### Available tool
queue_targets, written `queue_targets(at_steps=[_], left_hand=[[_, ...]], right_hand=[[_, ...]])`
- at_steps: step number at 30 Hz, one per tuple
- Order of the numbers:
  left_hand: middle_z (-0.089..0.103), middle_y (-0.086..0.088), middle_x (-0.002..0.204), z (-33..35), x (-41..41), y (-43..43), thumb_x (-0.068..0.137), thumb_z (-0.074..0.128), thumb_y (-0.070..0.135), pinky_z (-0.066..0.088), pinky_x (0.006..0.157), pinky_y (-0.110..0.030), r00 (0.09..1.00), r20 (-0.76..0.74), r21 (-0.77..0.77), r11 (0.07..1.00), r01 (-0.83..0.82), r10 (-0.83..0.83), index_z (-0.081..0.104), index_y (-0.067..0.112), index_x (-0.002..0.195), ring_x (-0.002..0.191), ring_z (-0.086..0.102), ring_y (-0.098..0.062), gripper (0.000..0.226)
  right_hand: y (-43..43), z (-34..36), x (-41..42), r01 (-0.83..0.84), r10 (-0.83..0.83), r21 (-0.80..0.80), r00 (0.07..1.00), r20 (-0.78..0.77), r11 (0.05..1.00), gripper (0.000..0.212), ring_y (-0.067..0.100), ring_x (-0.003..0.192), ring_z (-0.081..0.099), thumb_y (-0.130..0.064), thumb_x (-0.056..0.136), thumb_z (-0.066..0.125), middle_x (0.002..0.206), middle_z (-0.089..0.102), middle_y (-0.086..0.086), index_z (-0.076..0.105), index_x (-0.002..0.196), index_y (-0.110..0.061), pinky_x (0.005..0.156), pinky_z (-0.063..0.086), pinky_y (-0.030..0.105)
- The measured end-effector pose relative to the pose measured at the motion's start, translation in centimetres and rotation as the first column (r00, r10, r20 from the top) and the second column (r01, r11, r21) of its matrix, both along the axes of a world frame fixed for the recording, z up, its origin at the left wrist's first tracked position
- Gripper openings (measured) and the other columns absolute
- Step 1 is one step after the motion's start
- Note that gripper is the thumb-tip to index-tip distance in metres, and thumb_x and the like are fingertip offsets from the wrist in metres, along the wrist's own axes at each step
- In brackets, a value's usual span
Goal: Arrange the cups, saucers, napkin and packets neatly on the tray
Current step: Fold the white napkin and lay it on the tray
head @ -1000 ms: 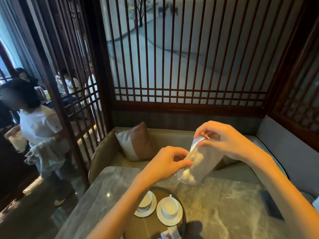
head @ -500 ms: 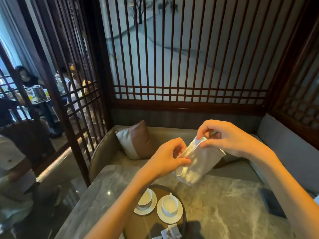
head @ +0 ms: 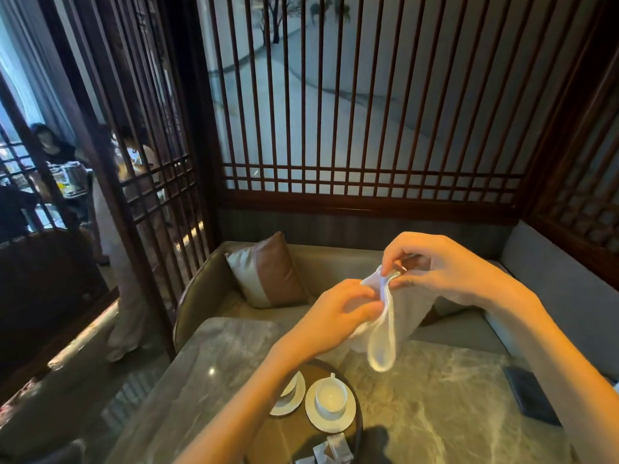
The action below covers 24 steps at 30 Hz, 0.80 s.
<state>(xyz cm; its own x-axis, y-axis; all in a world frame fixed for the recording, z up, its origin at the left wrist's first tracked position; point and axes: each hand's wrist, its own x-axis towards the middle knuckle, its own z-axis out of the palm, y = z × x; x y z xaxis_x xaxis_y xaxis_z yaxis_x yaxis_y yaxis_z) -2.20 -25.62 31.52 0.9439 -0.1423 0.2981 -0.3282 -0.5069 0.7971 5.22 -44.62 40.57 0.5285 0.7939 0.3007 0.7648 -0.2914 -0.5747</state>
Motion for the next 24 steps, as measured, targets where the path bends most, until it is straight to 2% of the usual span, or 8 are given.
queue_targets(at_steps=[2, 6, 8, 10, 12, 19, 21, 24], left_hand=[[0.058, 0.017, 0.115, 0.0, 0.0, 0.0, 0.093, 0.06, 0.034, 0.047, 0.098, -0.023, 0.999, -0.026, 0.028, 0.999, 0.02, -0.019, 0.067, 0.027, 0.108, 0.109, 0.055, -0.005, 0.018], [0.053, 0.047, 0.091, 0.5, -0.6, -0.3, 0.089, 0.06, 0.048, 0.045, 0.076, 0.001, 0.991, -0.107, 0.029, 0.996, 0.083, -0.08, 0.056, 0.049, 0.092, 0.095, 0.053, 0.018, 0.005], [0.056, 0.036, 0.095, 0.3, -0.3, -0.4, 0.089, 0.062, 0.047, 0.05, 0.079, -0.008, 0.99, -0.114, 0.061, 0.995, 0.084, -0.077, 0.058, 0.044, 0.094, 0.094, 0.057, 0.007, 0.008], [0.059, 0.014, 0.1, 0.0, 0.2, -0.2, 0.09, 0.063, 0.043, 0.052, 0.086, -0.023, 0.995, -0.098, 0.13, 0.991, 0.032, -0.019, 0.063, 0.025, 0.102, 0.091, 0.058, -0.008, 0.023], [0.059, 0.005, 0.094, 0.0, 0.6, 0.2, 0.088, 0.066, 0.042, 0.05, 0.083, -0.026, 0.997, -0.074, 0.17, 0.985, -0.024, 0.037, 0.064, 0.016, 0.101, 0.084, 0.057, -0.01, 0.03], [0.062, -0.004, 0.083, 0.0, 1.1, 1.2, 0.079, 0.071, 0.051, 0.051, 0.071, -0.025, 0.99, -0.034, 0.192, 0.973, -0.128, 0.136, 0.065, 0.008, 0.088, 0.079, 0.061, -0.023, 0.044], [0.064, -0.005, 0.085, 0.2, 0.9, 1.3, 0.083, 0.067, 0.05, 0.053, 0.071, -0.029, 0.993, -0.027, 0.125, 0.986, -0.113, 0.117, 0.066, 0.009, 0.09, 0.079, 0.062, -0.022, 0.042], [0.065, 0.007, 0.09, 0.4, 0.4, 1.2, 0.089, 0.055, 0.055, 0.054, 0.075, -0.025, 0.995, -0.073, -0.009, 0.998, -0.067, 0.066, 0.065, 0.019, 0.097, 0.084, 0.064, -0.011, 0.038]], right_hand=[[0.0, 0.0, 0.2, 0.014, -0.013, -0.033, 1.0, 0.027, 0.999, 0.017, 0.013, 0.096, 0.062, -0.021, 0.078, 0.079, 0.099, 0.066, -0.005, 0.072, 0.094, -0.023, 0.085, 0.056, 0.032], [0.0, 0.1, 0.3, 0.051, -0.048, -0.052, 0.997, 0.056, 0.997, 0.017, 0.01, 0.097, 0.061, -0.017, 0.08, 0.079, 0.099, 0.065, -0.007, 0.071, 0.094, -0.023, 0.084, 0.052, 0.026], [0.1, 0.3, 0.4, 0.053, -0.049, -0.068, 0.998, 0.049, 0.996, 0.016, 0.011, 0.097, 0.061, -0.016, 0.08, 0.078, 0.1, 0.065, -0.006, 0.071, 0.093, -0.024, 0.083, 0.052, 0.025], [0.0, 0.4, 0.5, 0.049, -0.046, -0.089, 0.998, 0.034, 0.995, 0.017, 0.013, 0.096, 0.062, -0.014, 0.08, 0.078, 0.1, 0.065, -0.004, 0.072, 0.093, -0.023, 0.084, 0.053, 0.028], [-0.1, 0.3, 0.6, 0.052, -0.049, -0.104, 0.998, 0.033, 0.993, 0.017, 0.013, 0.097, 0.062, -0.015, 0.08, 0.078, 0.1, 0.066, -0.004, 0.072, 0.094, -0.023, 0.084, 0.053, 0.028], [0.0, 0.1, 1.0, 0.077, -0.074, -0.101, 0.997, 0.031, 0.992, 0.017, 0.007, 0.097, 0.06, -0.018, 0.081, 0.077, 0.101, 0.064, -0.01, 0.07, 0.094, -0.027, 0.081, 0.05, 0.022], [0.1, 0.3, 1.1, 0.094, -0.091, -0.09, 0.995, 0.035, 0.991, 0.017, 0.008, 0.098, 0.06, -0.018, 0.082, 0.077, 0.101, 0.064, -0.01, 0.069, 0.095, -0.026, 0.081, 0.049, 0.02], [0.4, 0.6, 1.1, 0.125, -0.12, -0.079, 0.991, 0.062, 0.989, 0.017, 0.009, 0.094, 0.06, -0.017, 0.082, 0.077, 0.096, 0.063, -0.01, 0.069, 0.094, -0.026, 0.079, 0.048, 0.02]])
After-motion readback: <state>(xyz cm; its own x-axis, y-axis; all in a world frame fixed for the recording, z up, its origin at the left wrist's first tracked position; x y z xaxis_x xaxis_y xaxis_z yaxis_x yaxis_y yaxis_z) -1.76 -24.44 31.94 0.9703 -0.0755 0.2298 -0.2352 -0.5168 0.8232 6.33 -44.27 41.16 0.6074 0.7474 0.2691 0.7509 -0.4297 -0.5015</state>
